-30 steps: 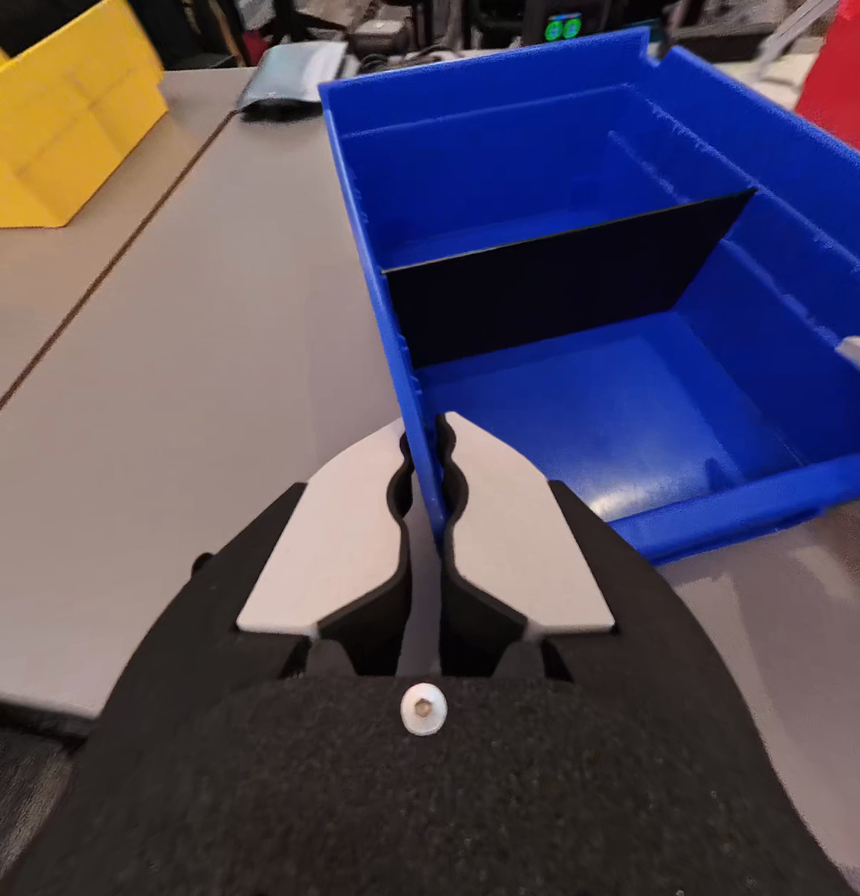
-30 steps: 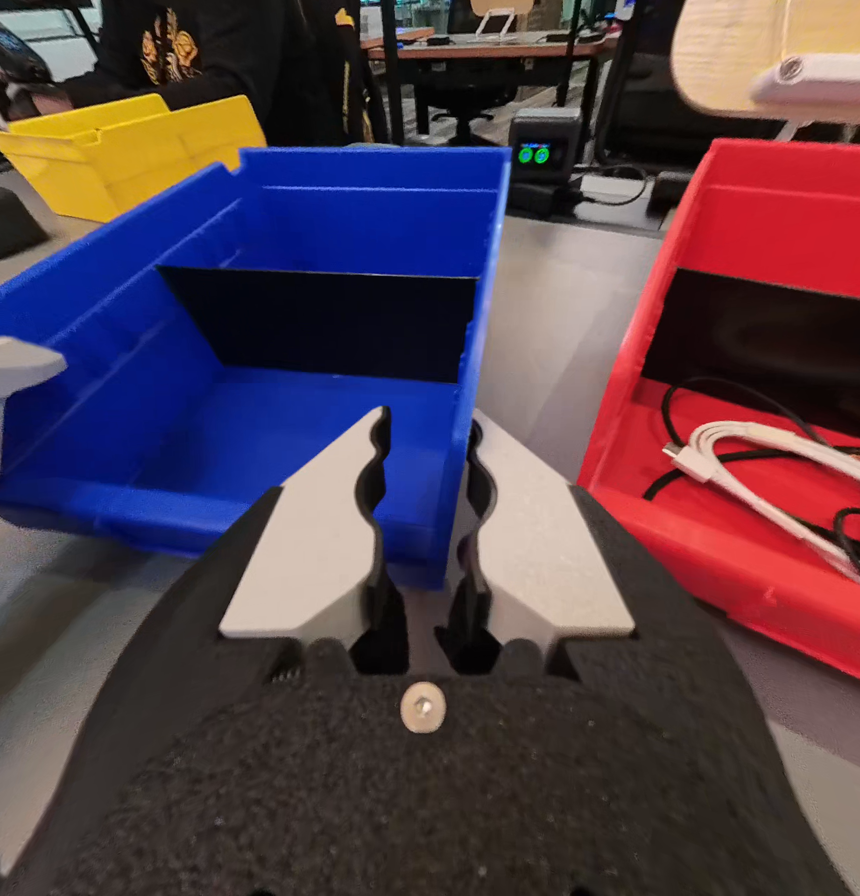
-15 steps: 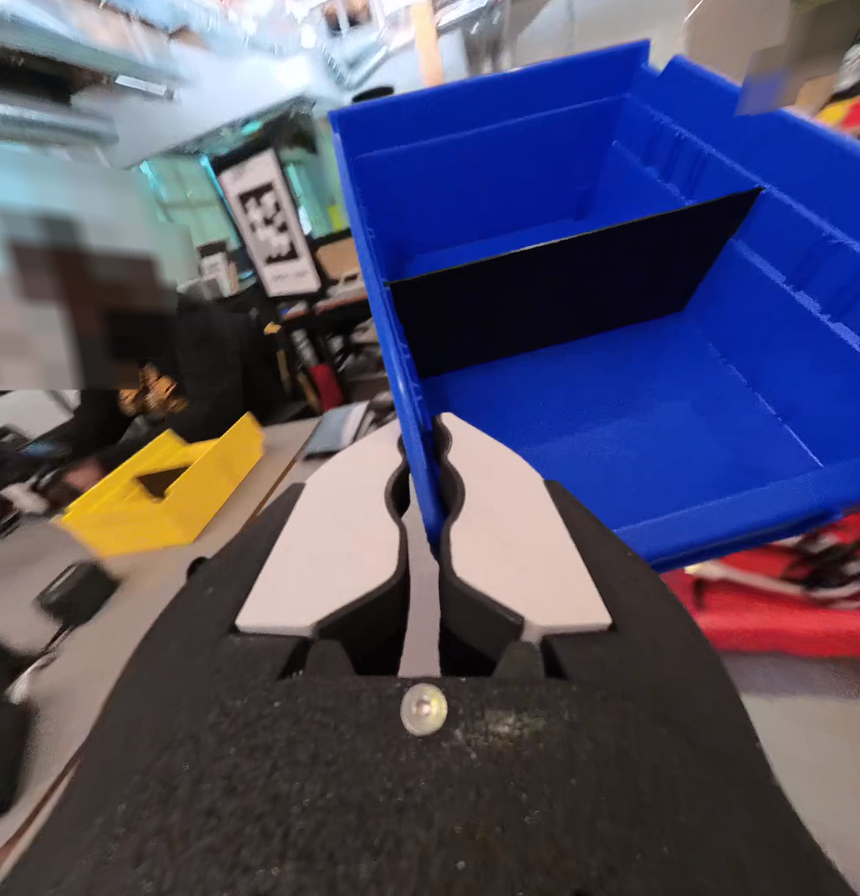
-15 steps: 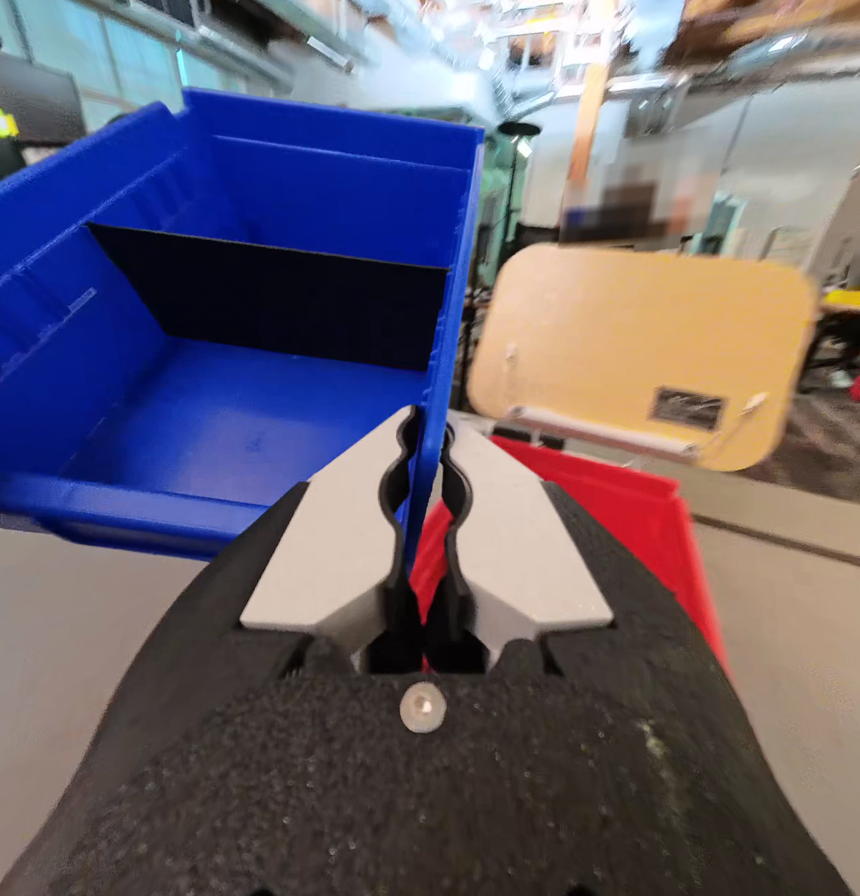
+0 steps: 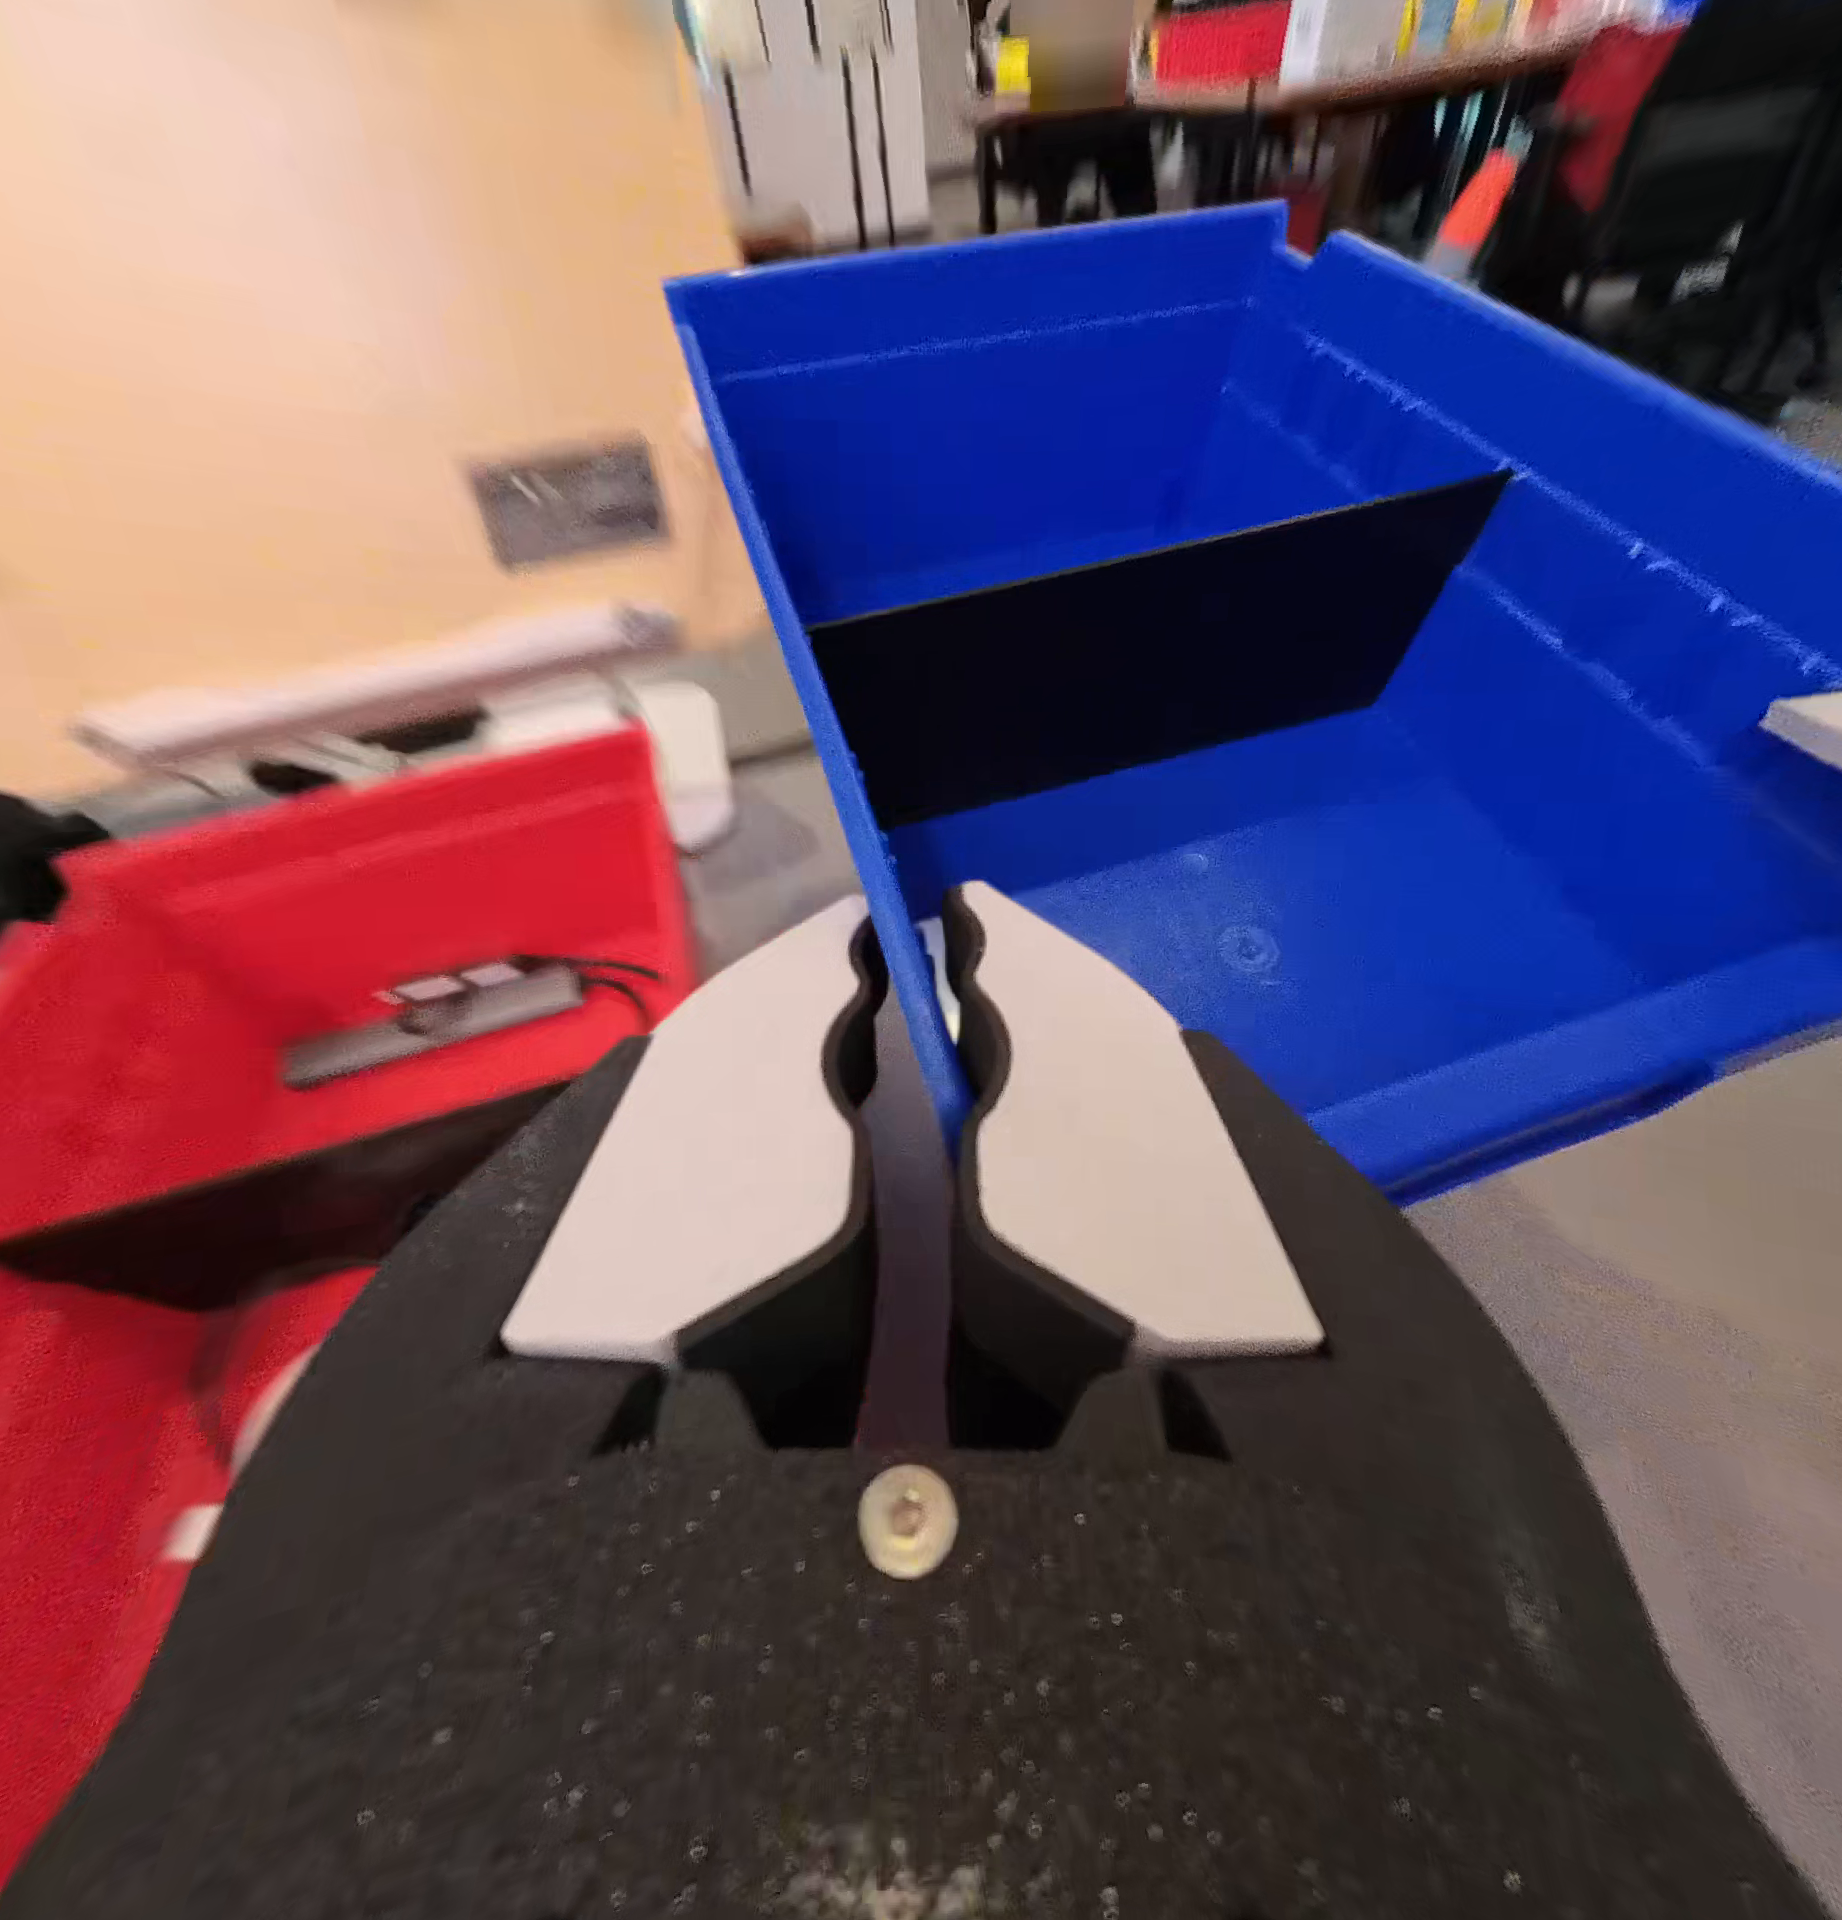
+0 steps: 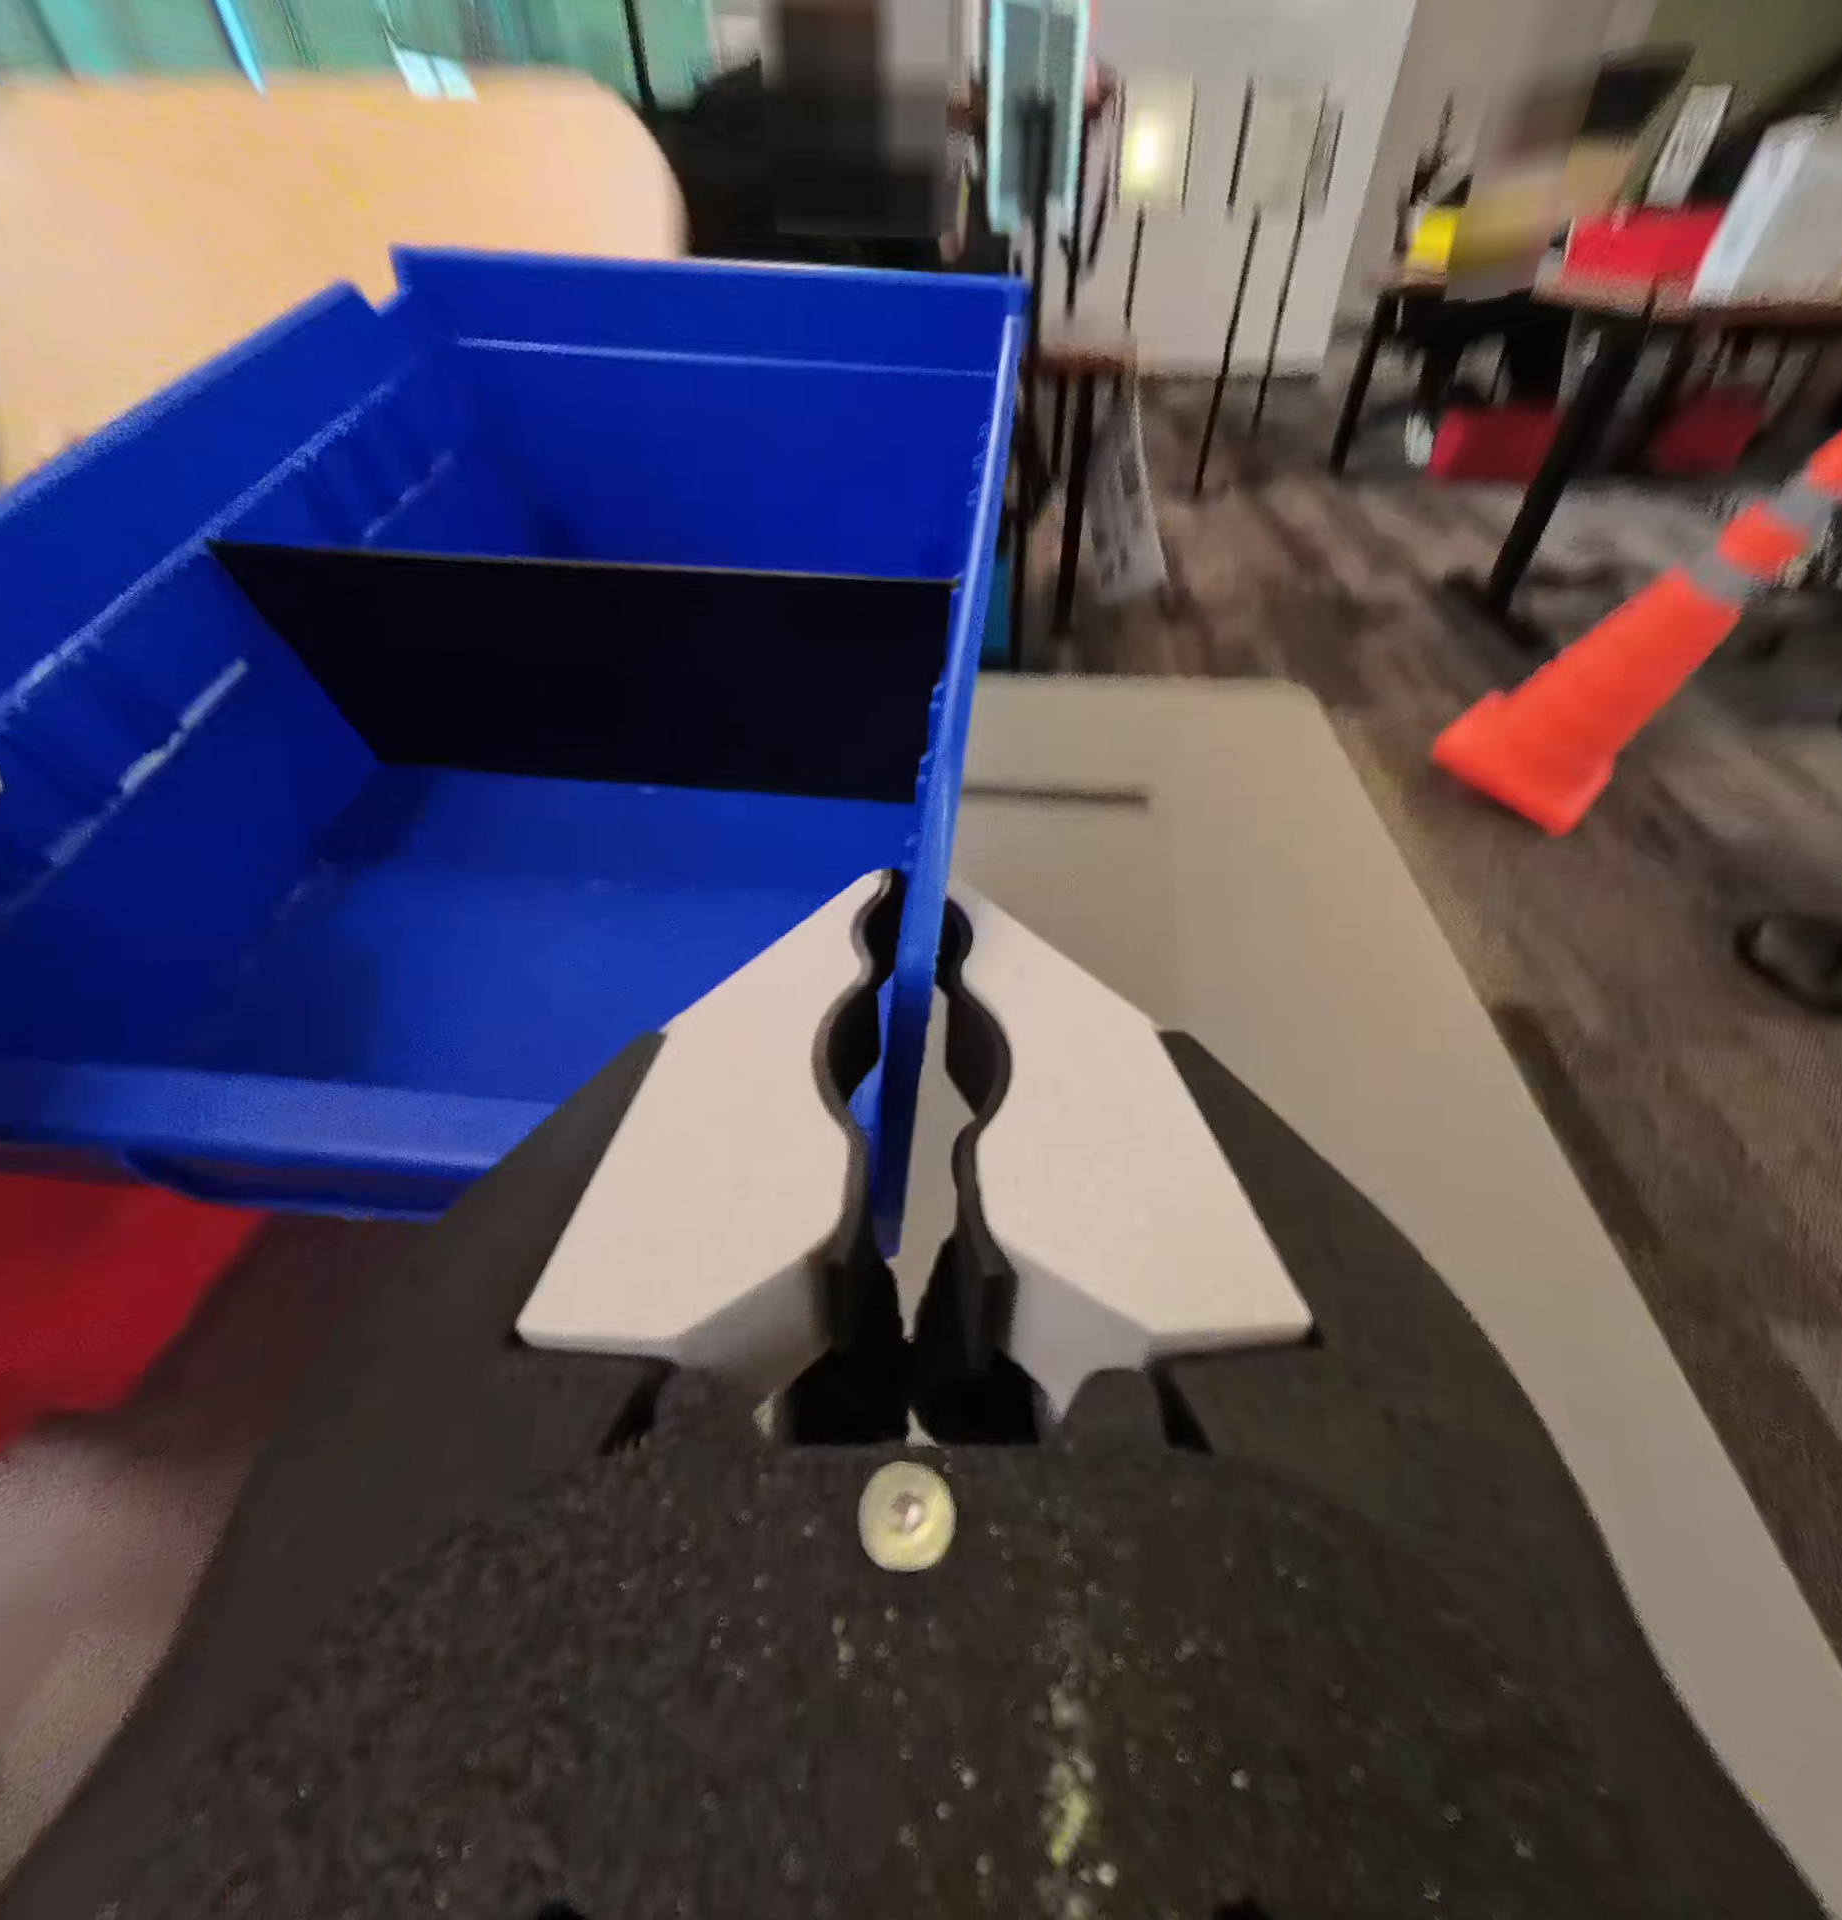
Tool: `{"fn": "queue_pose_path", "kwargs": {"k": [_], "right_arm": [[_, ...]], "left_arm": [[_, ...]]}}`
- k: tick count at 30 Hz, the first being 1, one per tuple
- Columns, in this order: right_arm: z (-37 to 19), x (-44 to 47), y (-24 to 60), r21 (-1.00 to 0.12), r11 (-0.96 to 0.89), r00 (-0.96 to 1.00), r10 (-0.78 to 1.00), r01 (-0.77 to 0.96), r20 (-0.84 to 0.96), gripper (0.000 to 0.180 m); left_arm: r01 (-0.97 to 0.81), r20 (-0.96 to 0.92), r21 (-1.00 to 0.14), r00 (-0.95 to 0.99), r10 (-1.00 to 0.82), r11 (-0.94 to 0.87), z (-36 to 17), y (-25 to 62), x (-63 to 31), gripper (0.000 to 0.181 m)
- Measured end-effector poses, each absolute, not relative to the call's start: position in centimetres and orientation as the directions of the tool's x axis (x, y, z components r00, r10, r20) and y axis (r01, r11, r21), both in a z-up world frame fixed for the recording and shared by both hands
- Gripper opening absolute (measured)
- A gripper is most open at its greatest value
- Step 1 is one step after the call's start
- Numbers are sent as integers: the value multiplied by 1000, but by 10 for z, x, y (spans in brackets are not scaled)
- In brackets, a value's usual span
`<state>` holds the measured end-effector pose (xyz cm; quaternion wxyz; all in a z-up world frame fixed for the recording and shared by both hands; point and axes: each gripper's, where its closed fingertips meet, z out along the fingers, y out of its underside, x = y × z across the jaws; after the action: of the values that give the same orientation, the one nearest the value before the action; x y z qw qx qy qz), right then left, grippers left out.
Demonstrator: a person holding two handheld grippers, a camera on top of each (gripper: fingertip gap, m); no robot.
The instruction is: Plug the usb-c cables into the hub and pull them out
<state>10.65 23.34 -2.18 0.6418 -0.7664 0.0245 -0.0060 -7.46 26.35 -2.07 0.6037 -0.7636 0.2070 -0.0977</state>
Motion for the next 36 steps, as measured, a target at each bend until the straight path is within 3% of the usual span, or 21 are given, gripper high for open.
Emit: {"fn": "queue_pose_path", "kwargs": {"k": [4,13,22,28,30,32,34,36], "right_arm": [[-83,161,228,-952,-302,997,-79,-46,-23,4],[-125,162,222,-922,-386,998,-42,23,43,4],[-131,168,210,-911,-412,995,-74,28,64,5],[-131,168,209,-911,-412,991,-109,21,72,7],[-119,174,204,-908,-418,977,-191,6,95,22],[-70,166,196,-938,-329,953,-235,108,192,30],[-25,118,188,-965,-198,968,-147,173,204,30],[-6,45,189,-986,-124,994,21,110,108,30]], "left_arm": [[-224,-74,-929,891,-448,-293,-82,266,-27,7],[-214,-37,-911,893,-449,-352,-121,257,-31,9],[-331,-80,-878,813,-577,-345,-123,226,-24,19],[-366,-103,-900,704,-703,-235,-68,170,-66,16],[-366,-77,-897,679,-730,-246,-53,158,-104,20],[-322,-93,-919,738,-669,-227,-41,169,-165,24],[-274,-143,-942,851,-504,-194,-37,201,-241,34],[-219,-130,-948,929,-346,-231,-50,230,-305,46]]}}
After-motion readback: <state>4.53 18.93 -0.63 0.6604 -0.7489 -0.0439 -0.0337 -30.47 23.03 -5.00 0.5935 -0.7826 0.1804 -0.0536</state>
